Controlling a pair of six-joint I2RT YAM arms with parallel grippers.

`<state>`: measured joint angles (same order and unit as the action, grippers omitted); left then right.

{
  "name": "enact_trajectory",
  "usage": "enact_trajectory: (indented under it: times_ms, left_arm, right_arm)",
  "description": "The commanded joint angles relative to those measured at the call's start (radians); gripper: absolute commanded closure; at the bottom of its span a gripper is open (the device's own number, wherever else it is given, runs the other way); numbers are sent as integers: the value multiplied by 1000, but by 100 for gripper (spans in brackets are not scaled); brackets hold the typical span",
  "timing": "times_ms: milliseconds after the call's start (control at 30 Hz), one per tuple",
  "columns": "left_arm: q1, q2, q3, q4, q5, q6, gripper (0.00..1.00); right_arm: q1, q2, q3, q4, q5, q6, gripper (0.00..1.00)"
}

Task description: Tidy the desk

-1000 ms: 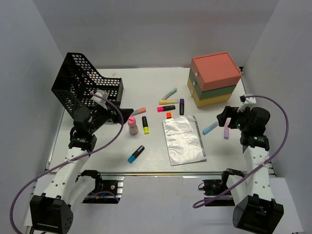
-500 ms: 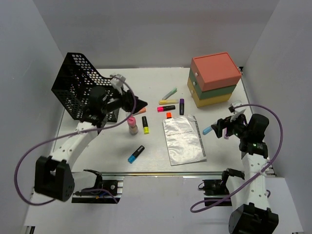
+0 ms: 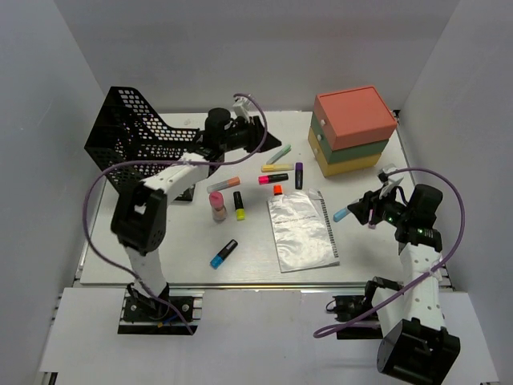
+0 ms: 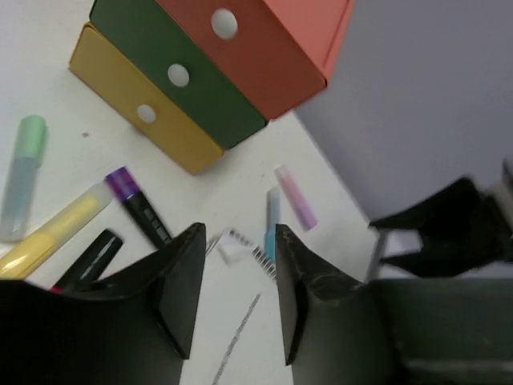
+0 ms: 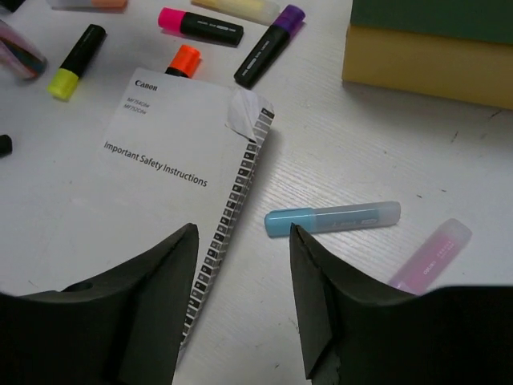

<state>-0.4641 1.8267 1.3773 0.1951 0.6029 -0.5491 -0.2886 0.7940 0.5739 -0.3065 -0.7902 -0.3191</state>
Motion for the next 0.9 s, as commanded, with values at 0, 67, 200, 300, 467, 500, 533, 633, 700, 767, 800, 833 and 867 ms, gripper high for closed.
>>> enact_trajectory:
  times_ms: [0, 67, 200, 300, 467, 500, 533, 633, 700, 767, 800, 833, 867]
  left_arm:
    - [-5, 100, 121, 163, 3, -211, 47]
    - [-5, 202, 170, 222, 24, -326, 38]
    - [-16, 347, 304, 314, 26, -437, 23]
    - [-16, 437, 377, 380, 32, -506, 23]
    - [-37, 539, 468, 481, 37, -610, 25]
    - [-47, 565, 485, 490, 34, -614, 25]
    - [-47, 578, 511, 497, 31, -621, 28]
    - [-70, 621, 551, 518, 18, -633, 32]
    - [-80, 638, 592, 517, 8, -637, 37]
    - [-93, 651, 605, 515, -26, -635, 43]
    - [-93, 651, 605, 492, -40, -631, 43]
    - [-103, 642, 600, 485, -82, -617, 43]
    - [-113, 635, 592, 465, -104, -611, 43]
  right_arm:
    - [-7, 5, 58, -13, -44, 11, 44]
    - [-9, 2, 60, -17, -61, 6, 43]
    - [-9, -15, 55, -19, -83, 5, 47]
    - [-9, -42, 26, 0, -119, -9, 52]
    - [-6, -82, -17, 30, -179, -32, 75]
    - [-4, -82, -17, 32, -181, -34, 78]
    - [-7, -82, -16, 29, -184, -34, 79]
    - [-6, -78, -12, 26, -181, -35, 84]
    - [-4, -81, -9, 26, -176, -35, 84]
    - [-4, -87, -11, 26, -170, -35, 84]
    - [-6, -88, -12, 29, -167, -34, 84]
    - [-7, -90, -11, 33, -167, -29, 84]
    - [-6, -91, -12, 32, -165, -28, 84]
